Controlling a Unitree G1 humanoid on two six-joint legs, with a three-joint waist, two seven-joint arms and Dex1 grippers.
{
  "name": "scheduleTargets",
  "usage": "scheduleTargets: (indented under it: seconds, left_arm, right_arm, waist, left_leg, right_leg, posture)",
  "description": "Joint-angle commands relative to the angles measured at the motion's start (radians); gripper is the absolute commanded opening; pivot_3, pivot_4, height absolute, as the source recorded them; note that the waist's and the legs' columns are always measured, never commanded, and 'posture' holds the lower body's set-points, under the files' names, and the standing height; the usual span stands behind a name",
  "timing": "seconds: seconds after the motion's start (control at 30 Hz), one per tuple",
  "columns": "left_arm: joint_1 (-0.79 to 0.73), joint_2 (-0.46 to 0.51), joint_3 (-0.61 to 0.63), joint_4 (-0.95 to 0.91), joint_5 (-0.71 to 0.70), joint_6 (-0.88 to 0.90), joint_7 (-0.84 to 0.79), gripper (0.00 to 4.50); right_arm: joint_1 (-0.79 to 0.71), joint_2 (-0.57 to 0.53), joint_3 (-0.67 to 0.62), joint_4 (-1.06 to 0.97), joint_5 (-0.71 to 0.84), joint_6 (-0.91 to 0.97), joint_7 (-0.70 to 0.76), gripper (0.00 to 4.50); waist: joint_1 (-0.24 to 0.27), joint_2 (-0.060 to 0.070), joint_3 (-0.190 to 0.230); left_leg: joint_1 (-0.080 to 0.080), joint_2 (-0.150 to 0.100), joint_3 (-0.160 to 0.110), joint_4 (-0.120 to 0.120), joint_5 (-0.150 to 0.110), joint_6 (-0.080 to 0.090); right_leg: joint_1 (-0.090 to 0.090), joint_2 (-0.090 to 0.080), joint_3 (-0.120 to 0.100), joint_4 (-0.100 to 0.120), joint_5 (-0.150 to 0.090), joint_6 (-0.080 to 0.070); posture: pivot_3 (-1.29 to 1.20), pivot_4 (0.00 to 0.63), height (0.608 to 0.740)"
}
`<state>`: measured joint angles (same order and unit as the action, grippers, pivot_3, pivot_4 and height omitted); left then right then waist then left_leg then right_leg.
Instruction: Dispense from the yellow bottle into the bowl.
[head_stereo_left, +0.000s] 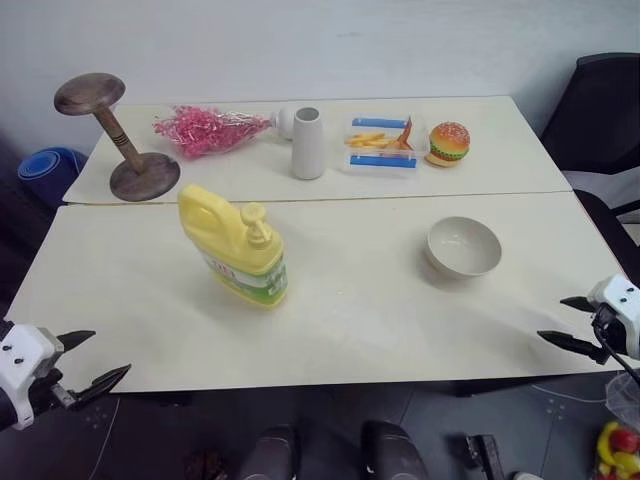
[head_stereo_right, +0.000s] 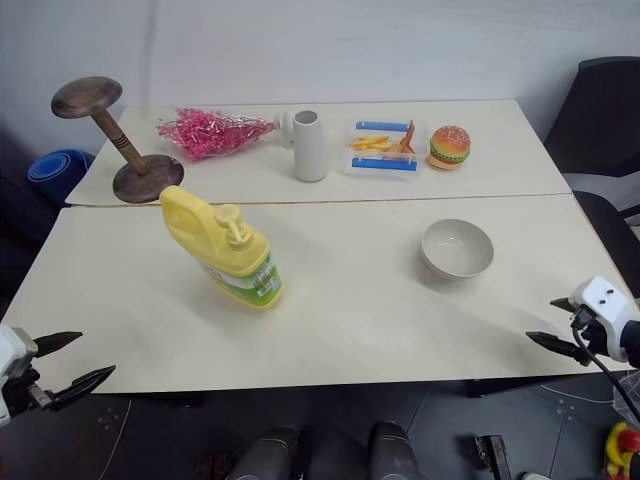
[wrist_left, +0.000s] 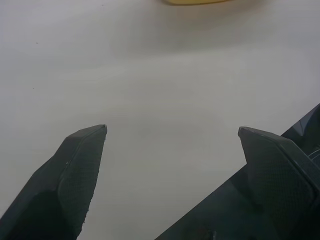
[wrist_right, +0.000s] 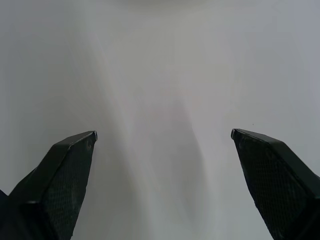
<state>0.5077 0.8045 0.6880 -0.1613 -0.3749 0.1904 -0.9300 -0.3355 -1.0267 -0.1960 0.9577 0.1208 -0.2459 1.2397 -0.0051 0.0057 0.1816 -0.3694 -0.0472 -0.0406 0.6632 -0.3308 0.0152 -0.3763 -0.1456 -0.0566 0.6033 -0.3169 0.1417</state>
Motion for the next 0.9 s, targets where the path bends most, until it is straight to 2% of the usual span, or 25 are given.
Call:
scheduleTargets:
  seconds: [0.03, 0.37, 0.47, 0.67, 0.73, 0.8, 0.9]
  left_arm:
    - [0.016, -0.013, 0.007, -0.043, 0.009, -0.006, 0.009, 4.47]
    - [-0.016, -0.062, -0.004, -0.141, -0.033, 0.107, 0.085, 4.47]
    - [-0.048, -0.063, -0.001, -0.209, -0.120, 0.203, 0.086, 4.47]
    - [-0.203, -0.019, 0.058, -0.363, -0.501, 0.450, 0.126, 4.47]
    - [-0.263, 0.054, 0.040, -0.455, -0.678, 0.538, 0.132, 4.47]
    - [-0.306, 0.143, 0.008, -0.519, -0.722, 0.576, 0.109, 4.47]
    - [-0.395, 0.264, -0.049, -0.540, -0.711, 0.586, 0.070, 4.47]
  right_arm:
    - [0.001, -0.027, -0.008, 0.008, 0.004, -0.012, 0.012, 4.50]
    - [-0.003, -0.015, -0.026, -0.050, 0.034, 0.051, 0.018, 4.50]
    - [0.018, -0.006, -0.046, -0.134, 0.076, 0.117, 0.025, 4.50]
    - [0.131, 0.043, -0.105, -0.603, 0.187, 0.387, -0.112, 4.50]
    - [0.162, 0.078, -0.091, -0.866, 0.233, 0.543, -0.197, 4.50]
    - [0.166, 0.103, -0.060, -1.039, 0.239, 0.648, -0.267, 4.50]
    - [0.116, 0.142, 0.008, -1.172, 0.210, 0.788, -0.379, 4.50]
  waist:
    - [0.000, 0.000, 0.000]
    - [0.002, 0.000, 0.000]
    - [0.002, 0.000, 0.000]
    - [0.005, 0.000, 0.000]
    - [0.006, 0.000, 0.000]
    - [0.004, 0.001, 0.000]
    - [0.005, 0.002, 0.000]
  left_leg:
    - [0.000, 0.000, 0.000, 0.000, 0.000, 0.000]
    - [0.000, 0.000, 0.000, 0.001, 0.000, 0.000]
    - [0.000, 0.000, 0.000, 0.001, 0.000, 0.000]
    - [-0.001, 0.001, -0.003, 0.003, 0.001, -0.001]
    - [-0.001, 0.001, -0.004, 0.003, 0.001, -0.002]
    - [-0.001, 0.002, -0.005, 0.003, 0.001, -0.003]
    - [0.000, 0.001, -0.004, 0.002, 0.001, -0.003]
  right_leg:
    - [0.000, 0.000, 0.000, 0.000, 0.000, 0.000]
    - [0.000, 0.000, 0.000, 0.001, 0.000, 0.000]
    - [0.000, 0.000, 0.000, 0.001, 0.000, 0.000]
    - [0.000, 0.000, 0.003, 0.003, 0.000, 0.000]
    - [0.001, 0.000, 0.005, 0.004, 0.000, 0.000]
    - [0.000, 0.000, 0.006, 0.004, 0.000, 0.000]
    - [0.000, 0.002, 0.007, 0.004, 0.000, 0.000]
  posture:
    - [0.00, 0.150, 0.740]
    - [0.00, 0.150, 0.740]
    - [0.00, 0.150, 0.740]
    - [0.00, 0.150, 0.740]
    - [0.00, 0.150, 0.740]
    - [0.00, 0.150, 0.740]
    - [0.00, 0.150, 0.740]
